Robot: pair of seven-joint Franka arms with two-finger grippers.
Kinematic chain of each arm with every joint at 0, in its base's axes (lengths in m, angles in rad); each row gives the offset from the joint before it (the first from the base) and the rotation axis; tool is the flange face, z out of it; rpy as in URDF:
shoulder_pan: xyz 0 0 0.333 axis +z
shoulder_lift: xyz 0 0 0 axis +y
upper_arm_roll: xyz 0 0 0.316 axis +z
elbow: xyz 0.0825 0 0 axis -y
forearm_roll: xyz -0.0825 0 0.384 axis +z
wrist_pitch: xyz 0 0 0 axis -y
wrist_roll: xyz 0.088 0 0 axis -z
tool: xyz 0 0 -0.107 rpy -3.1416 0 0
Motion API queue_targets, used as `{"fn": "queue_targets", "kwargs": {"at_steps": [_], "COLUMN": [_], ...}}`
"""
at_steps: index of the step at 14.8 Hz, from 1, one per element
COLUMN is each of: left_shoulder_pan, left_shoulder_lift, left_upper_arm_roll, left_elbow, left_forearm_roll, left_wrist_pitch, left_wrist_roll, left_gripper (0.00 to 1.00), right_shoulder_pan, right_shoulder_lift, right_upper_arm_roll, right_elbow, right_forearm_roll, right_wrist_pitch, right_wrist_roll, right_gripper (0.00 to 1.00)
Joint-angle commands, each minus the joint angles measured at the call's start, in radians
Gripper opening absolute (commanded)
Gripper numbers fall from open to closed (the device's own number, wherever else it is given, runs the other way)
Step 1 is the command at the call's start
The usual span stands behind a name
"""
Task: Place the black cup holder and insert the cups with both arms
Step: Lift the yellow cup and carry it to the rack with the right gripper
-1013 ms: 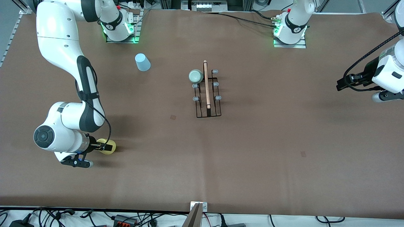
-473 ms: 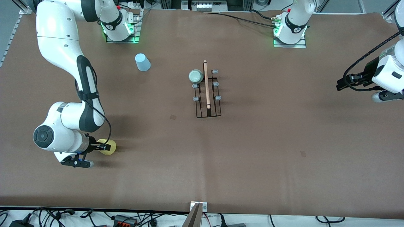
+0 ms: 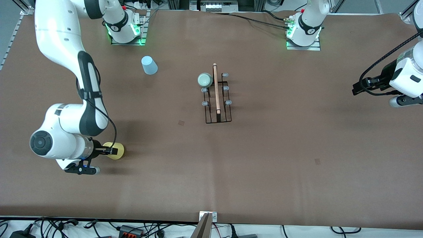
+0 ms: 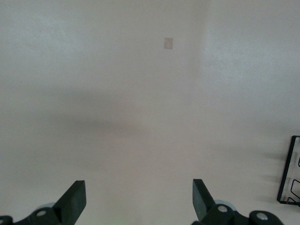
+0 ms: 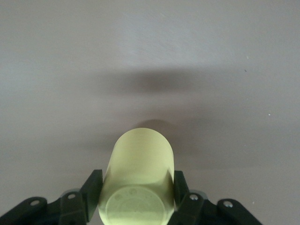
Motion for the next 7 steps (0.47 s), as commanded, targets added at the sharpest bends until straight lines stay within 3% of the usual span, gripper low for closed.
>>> {"fn": "queue_targets", "kwargs": {"at_steps": [1, 4, 7], "left_shoulder_pan": [0.005, 0.007, 0.007], "left_shoulder_lift": [-0.007, -0.007, -0.007], "left_upper_arm_roll": [0.000, 0.000, 0.000], "left_elbow": [0.003, 0.003, 0.003], "left_forearm_roll": [-0.013, -0.013, -0.015], "left_wrist_pitch": [-0.014, -0.014, -0.014], "left_wrist_roll": [0.022, 0.022, 0.023], "left_gripper": [1.00, 1.00, 1.00], "right_shoulder_pan": [0.055, 0.123, 0.207], "right_shoulder_lift": [-0.071, -0.088, -0.099], "right_upper_arm_roll": [0.006, 0.007, 0.020], "right_elbow": [-0.001, 0.002, 0.072], "right_forearm_roll": [0.019, 0.022, 0.020], "right_wrist_pitch": [-0.053, -0.094, -0.162], "right_wrist_roll": [-0.012, -0.017, -0.012], "right_gripper": [0.39, 0.39, 0.39]}}
